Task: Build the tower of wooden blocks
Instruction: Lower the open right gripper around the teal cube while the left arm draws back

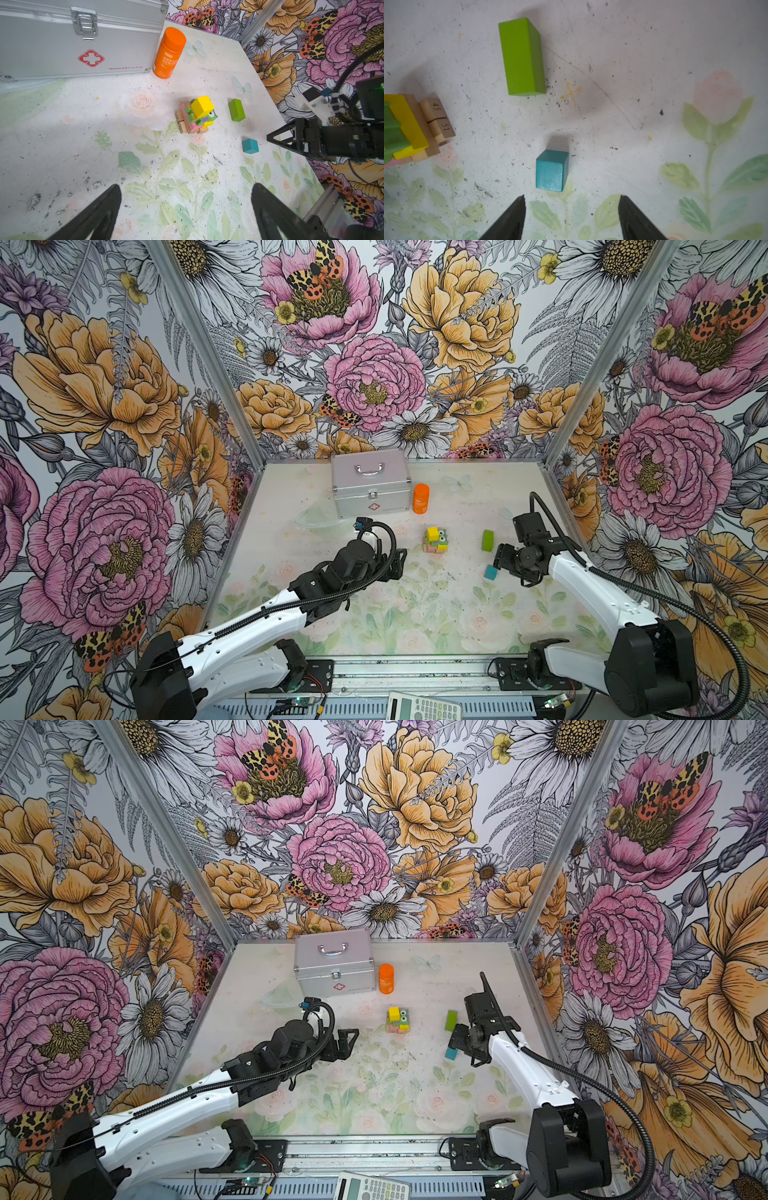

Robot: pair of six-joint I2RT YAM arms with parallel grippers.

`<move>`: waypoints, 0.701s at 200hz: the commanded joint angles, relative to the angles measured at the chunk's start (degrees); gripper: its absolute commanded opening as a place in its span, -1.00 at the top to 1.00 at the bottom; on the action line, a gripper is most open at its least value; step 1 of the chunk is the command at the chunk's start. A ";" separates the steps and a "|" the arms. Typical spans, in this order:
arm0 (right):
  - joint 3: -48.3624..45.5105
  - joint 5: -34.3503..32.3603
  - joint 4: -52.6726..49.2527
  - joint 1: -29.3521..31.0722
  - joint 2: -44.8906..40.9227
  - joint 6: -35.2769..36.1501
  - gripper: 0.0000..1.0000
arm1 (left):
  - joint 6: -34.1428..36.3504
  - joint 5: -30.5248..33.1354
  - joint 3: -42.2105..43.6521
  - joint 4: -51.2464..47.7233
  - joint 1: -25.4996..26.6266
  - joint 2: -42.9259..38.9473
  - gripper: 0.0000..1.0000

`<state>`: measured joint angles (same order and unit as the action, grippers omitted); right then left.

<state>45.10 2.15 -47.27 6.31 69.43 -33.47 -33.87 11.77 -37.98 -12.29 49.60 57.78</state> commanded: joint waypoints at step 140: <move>-1.59 2.05 2.76 1.06 3.76 -4.37 -0.24 | 2.15 -11.35 2.16 6.52 -7.72 2.95 -0.98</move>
<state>43.72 3.97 -46.54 6.63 72.07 -37.10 -32.58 1.80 -34.92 -6.94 42.13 60.60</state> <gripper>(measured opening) 0.623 0.989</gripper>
